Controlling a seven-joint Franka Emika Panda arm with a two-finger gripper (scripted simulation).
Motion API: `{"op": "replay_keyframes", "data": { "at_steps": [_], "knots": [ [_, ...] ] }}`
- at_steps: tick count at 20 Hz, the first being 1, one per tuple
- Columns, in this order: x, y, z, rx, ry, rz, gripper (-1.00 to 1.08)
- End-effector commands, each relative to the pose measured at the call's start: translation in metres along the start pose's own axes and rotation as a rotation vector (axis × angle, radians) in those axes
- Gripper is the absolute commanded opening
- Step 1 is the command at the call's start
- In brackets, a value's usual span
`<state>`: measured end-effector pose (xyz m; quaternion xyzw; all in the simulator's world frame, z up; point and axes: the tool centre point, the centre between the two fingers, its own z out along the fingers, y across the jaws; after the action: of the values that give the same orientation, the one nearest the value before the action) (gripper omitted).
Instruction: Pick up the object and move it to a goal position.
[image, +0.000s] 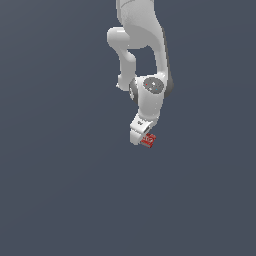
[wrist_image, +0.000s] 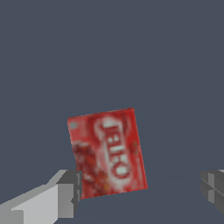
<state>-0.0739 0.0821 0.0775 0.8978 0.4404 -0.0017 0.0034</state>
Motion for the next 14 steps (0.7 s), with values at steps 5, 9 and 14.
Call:
{"op": "replay_keyframes", "data": {
  "at_steps": [5, 9, 14],
  "knots": [
    [0.002, -0.019, 0.009, 0.003, 0.005, -0.125, 1.00],
    [0.002, -0.024, 0.012, 0.004, 0.006, -0.157, 1.00],
    [0.002, -0.024, 0.013, 0.004, 0.006, -0.155, 1.00]
  ]
}}
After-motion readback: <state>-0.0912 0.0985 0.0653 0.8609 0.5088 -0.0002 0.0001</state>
